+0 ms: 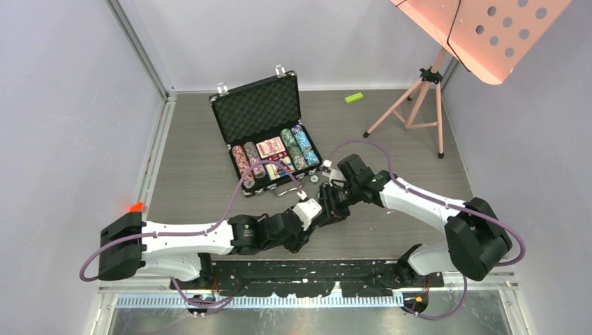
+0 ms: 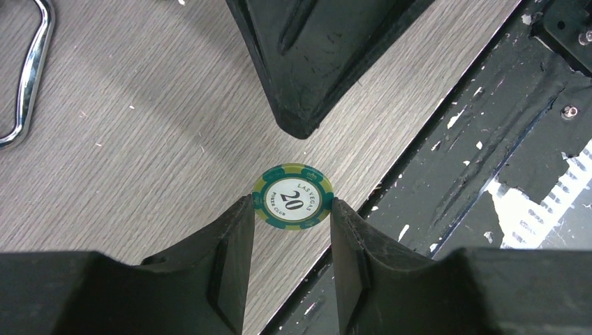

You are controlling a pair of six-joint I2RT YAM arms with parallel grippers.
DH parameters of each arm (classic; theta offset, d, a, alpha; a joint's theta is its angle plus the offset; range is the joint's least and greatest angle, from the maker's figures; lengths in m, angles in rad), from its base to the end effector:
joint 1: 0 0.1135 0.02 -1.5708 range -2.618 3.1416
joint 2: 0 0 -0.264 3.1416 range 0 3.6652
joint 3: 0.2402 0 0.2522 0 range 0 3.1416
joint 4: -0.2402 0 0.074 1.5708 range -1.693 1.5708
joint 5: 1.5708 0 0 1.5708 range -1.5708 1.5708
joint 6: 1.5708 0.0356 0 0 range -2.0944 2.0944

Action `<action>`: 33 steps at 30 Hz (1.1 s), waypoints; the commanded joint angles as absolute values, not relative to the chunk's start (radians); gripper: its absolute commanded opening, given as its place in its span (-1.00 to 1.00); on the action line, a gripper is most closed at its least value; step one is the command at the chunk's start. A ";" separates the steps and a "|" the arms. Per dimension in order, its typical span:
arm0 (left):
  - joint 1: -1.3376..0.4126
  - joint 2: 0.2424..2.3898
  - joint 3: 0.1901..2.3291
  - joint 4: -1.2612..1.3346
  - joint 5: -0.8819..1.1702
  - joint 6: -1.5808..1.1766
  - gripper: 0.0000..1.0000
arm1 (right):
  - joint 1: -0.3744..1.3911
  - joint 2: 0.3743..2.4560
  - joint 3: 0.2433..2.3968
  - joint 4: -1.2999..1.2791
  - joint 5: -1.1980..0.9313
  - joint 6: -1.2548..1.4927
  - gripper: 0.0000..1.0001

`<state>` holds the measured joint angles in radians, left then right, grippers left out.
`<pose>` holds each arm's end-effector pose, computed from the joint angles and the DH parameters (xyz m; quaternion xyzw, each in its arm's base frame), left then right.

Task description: Pack up texas hold em set

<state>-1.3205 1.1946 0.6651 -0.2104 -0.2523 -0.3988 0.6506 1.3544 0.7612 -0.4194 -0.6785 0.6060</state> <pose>0.0693 -0.2350 0.2140 0.3582 0.8356 -0.2282 0.3485 0.1885 0.1715 0.1979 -0.1119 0.9042 0.4115 0.0221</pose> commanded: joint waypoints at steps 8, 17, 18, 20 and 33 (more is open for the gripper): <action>-1.320 1.177 0.679 -0.127 -0.256 -0.361 -0.87 | 0.710 1.384 0.801 -0.350 -0.699 0.650 -0.25; -1.319 1.171 0.677 -0.107 -0.256 -0.348 -0.88 | 0.730 1.402 0.793 -0.309 -0.714 0.680 -0.49; -1.320 1.170 0.677 -0.107 -0.257 -0.347 -0.88 | 0.729 1.402 0.792 -0.307 -0.716 0.681 -0.55; -1.320 1.169 0.676 -0.106 -0.262 -0.345 -0.88 | 0.729 1.403 0.791 -0.305 -0.716 0.682 -0.58; -1.321 1.145 0.663 -0.094 -0.281 -0.339 -0.88 | 0.729 1.421 0.785 -0.302 -0.719 0.681 -0.68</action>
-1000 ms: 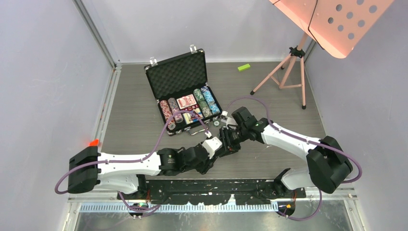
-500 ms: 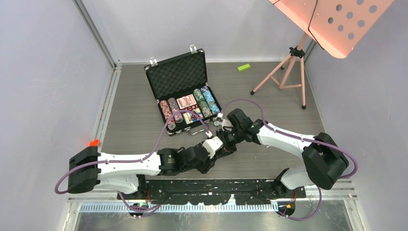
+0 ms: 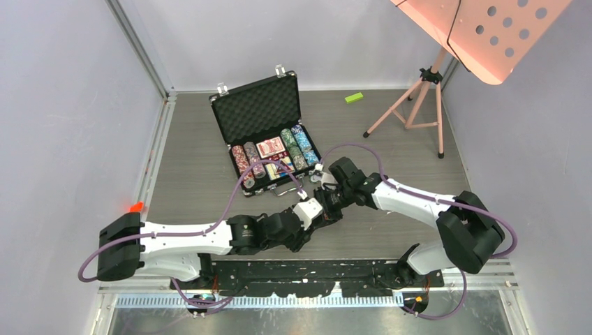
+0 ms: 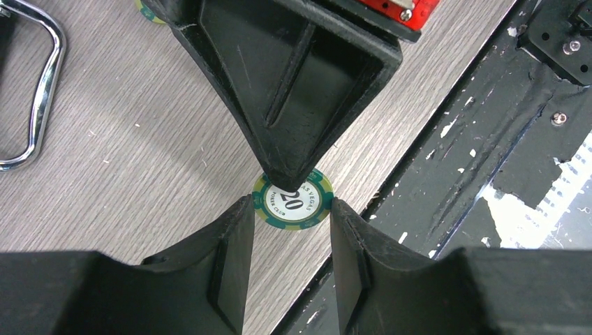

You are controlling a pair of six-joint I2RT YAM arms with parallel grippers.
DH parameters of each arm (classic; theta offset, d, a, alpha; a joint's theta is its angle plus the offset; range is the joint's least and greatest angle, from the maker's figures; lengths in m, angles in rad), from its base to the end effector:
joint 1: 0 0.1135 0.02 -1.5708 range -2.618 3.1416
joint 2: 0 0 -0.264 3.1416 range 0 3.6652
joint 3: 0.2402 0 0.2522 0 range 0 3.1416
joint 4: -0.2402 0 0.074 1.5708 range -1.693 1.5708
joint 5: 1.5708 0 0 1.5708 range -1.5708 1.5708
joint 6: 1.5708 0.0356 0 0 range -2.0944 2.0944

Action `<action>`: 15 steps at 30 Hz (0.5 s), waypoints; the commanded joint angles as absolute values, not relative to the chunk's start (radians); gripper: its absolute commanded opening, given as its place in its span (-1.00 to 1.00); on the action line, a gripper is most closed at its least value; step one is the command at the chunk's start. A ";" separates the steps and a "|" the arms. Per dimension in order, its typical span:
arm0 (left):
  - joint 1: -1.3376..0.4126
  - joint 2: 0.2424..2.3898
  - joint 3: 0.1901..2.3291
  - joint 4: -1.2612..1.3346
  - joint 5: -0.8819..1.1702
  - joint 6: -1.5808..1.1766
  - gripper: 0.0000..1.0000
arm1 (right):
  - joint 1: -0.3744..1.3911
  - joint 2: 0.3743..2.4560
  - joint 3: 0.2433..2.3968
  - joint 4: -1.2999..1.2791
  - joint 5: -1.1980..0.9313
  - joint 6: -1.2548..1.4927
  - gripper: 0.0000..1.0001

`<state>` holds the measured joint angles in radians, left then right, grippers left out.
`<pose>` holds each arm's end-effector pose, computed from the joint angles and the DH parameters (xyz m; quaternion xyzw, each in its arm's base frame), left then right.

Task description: Pack up texas hold em set

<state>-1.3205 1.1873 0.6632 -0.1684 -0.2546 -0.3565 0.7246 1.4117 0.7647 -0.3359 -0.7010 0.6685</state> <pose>0.0698 -0.2369 0.2184 0.3684 0.8205 -0.2368 0.3674 0.1839 0.1935 0.1902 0.1246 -0.8958 -0.4267 0.0021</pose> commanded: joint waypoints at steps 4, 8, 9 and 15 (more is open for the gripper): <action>-1.319 1.137 0.657 -0.091 -0.290 -0.338 -0.88 | 0.731 1.426 0.785 -0.299 -0.721 0.681 -0.70; -1.320 1.133 0.654 -0.087 -0.296 -0.337 -0.88 | 0.732 1.430 0.788 -0.302 -0.724 0.681 -0.72; -1.320 1.134 0.653 -0.085 -0.298 -0.337 -0.88 | 0.732 1.432 0.790 -0.301 -0.727 0.681 -0.73; -1.321 1.128 0.649 -0.080 -0.302 -0.334 -0.87 | 0.733 1.435 0.790 -0.302 -0.730 0.680 -0.59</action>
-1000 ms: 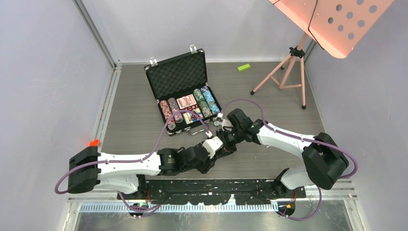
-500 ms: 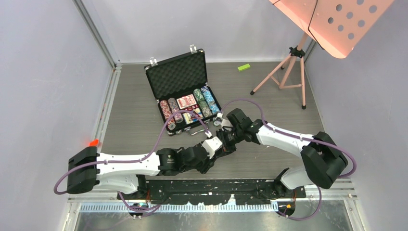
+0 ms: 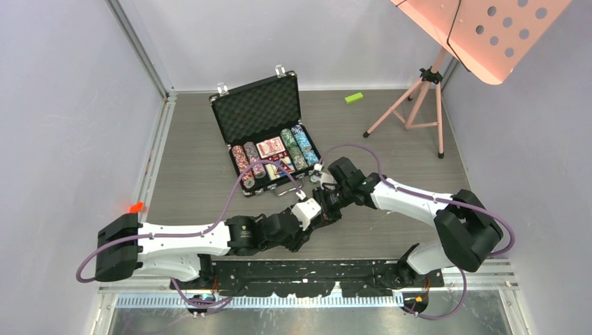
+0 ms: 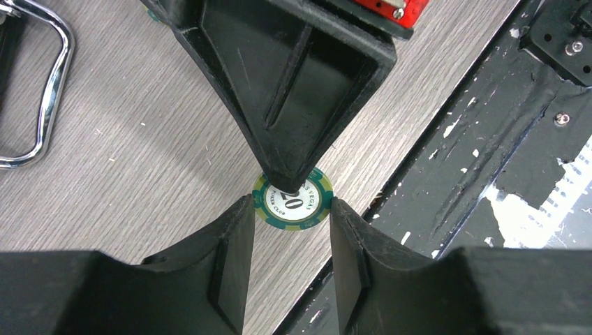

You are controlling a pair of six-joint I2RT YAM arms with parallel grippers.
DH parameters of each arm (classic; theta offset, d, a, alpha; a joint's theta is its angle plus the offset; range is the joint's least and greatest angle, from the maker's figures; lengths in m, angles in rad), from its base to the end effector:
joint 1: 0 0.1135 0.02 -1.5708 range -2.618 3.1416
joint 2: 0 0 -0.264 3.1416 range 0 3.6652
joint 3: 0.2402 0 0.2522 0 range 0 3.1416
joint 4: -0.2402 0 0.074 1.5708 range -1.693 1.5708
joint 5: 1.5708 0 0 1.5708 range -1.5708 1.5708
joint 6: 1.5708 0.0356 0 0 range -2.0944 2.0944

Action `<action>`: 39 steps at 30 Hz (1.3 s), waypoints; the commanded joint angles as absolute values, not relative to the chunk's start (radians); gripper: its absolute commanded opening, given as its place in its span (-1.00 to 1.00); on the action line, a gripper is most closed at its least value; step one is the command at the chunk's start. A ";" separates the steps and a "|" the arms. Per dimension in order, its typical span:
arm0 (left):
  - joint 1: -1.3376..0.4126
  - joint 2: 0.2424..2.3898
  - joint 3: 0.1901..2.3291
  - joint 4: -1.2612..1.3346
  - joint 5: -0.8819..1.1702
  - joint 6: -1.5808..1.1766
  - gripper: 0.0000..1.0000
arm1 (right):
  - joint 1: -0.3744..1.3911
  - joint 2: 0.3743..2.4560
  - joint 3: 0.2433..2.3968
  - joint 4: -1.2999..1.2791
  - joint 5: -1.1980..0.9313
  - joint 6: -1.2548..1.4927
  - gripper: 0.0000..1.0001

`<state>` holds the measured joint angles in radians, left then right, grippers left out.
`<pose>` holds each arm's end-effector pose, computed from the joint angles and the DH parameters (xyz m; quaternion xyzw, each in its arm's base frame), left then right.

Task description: Pack up texas hold em set

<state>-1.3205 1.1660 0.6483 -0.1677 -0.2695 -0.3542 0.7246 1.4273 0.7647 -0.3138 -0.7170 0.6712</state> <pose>0.0692 -0.2325 0.2185 0.3650 0.8196 -0.2341 0.3744 0.1857 0.1957 0.1879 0.1266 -0.8923 -0.4333 0.0055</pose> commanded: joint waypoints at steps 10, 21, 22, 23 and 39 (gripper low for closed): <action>-1.319 1.126 0.649 -0.081 -0.301 -0.333 -0.86 | 0.734 1.432 0.790 -0.300 -0.725 0.683 -0.96; -1.318 1.061 0.644 -0.148 -0.460 -0.404 0.44 | 0.695 1.400 0.891 -0.433 -0.438 0.744 -0.99; -1.313 1.041 0.639 -0.152 -0.489 -0.411 0.51 | 0.690 1.405 0.917 -0.449 -0.387 0.773 -0.99; -1.303 1.023 0.632 -0.160 -0.512 -0.422 0.57 | 0.679 1.407 0.939 -0.455 -0.364 0.792 -0.99; -0.731 0.904 0.614 -0.212 -0.487 -0.547 0.74 | 0.658 1.758 1.520 -0.643 0.198 1.347 -0.99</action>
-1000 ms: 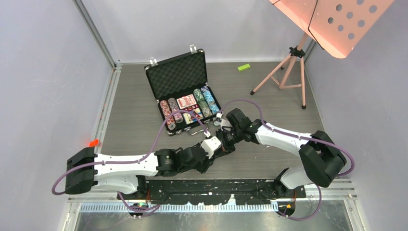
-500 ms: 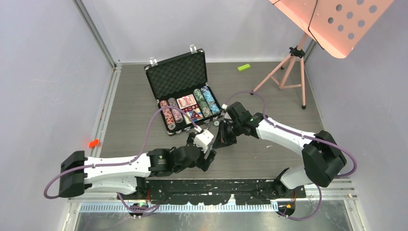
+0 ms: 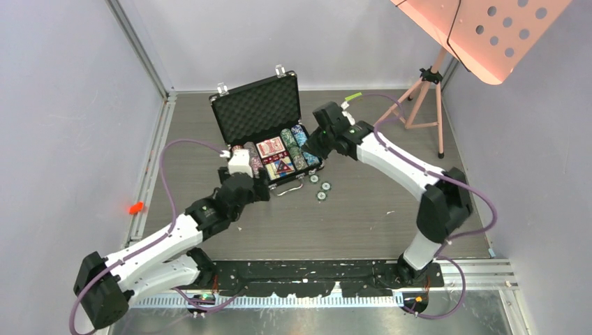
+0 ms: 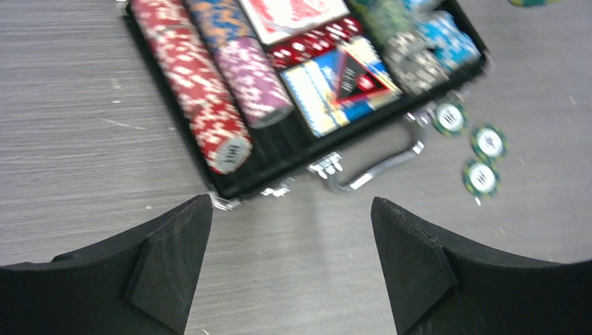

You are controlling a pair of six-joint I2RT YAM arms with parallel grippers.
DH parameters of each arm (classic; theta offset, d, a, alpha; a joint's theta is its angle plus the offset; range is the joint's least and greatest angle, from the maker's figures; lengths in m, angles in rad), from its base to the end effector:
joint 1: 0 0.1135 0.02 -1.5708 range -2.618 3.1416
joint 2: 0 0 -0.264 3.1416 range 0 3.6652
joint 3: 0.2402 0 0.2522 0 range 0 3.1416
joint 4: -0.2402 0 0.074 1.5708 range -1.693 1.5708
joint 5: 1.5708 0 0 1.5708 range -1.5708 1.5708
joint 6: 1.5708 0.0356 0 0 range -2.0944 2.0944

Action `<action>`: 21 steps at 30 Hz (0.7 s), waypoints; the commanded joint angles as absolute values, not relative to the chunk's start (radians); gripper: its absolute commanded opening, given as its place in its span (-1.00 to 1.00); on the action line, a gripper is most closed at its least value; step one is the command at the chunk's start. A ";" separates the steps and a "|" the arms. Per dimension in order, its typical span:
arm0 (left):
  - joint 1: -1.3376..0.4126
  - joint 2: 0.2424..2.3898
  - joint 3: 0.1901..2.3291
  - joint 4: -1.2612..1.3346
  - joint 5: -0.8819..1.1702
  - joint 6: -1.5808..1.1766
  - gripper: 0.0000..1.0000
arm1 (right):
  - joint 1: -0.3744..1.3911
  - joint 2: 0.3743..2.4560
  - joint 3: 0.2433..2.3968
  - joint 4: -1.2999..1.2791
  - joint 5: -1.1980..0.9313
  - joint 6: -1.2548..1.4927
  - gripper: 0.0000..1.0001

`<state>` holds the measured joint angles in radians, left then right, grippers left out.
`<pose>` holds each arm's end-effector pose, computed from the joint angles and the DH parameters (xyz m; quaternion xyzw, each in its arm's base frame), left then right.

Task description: Pack up texas hold em set

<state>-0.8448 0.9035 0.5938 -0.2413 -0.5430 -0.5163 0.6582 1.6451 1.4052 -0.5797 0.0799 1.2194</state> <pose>0.1447 -0.1353 0.2487 0.0084 0.8509 -0.1139 0.5127 0.2917 0.2220 0.2968 0.2715 0.8891 0.2738 0.2465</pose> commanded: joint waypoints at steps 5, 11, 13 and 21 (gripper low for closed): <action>-0.618 0.899 0.621 -0.189 -0.461 -0.536 0.75 | 0.658 1.891 1.663 -0.643 0.200 1.379 -0.99; -0.563 0.862 0.585 -0.147 -0.441 -0.579 0.75 | 0.657 1.971 1.698 -0.599 0.252 1.429 -0.99; -0.561 0.844 0.580 -0.142 -0.446 -0.574 0.75 | 0.656 1.992 1.702 -0.572 0.254 1.443 -0.99; -0.561 0.797 0.564 -0.142 -0.444 -0.566 0.74 | 0.657 2.053 1.723 -0.534 0.259 1.438 -0.99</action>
<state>-0.5663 0.8272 0.5797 -0.2012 -0.4465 -0.5655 0.6579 2.0342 1.6848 -0.5842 0.2131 1.4178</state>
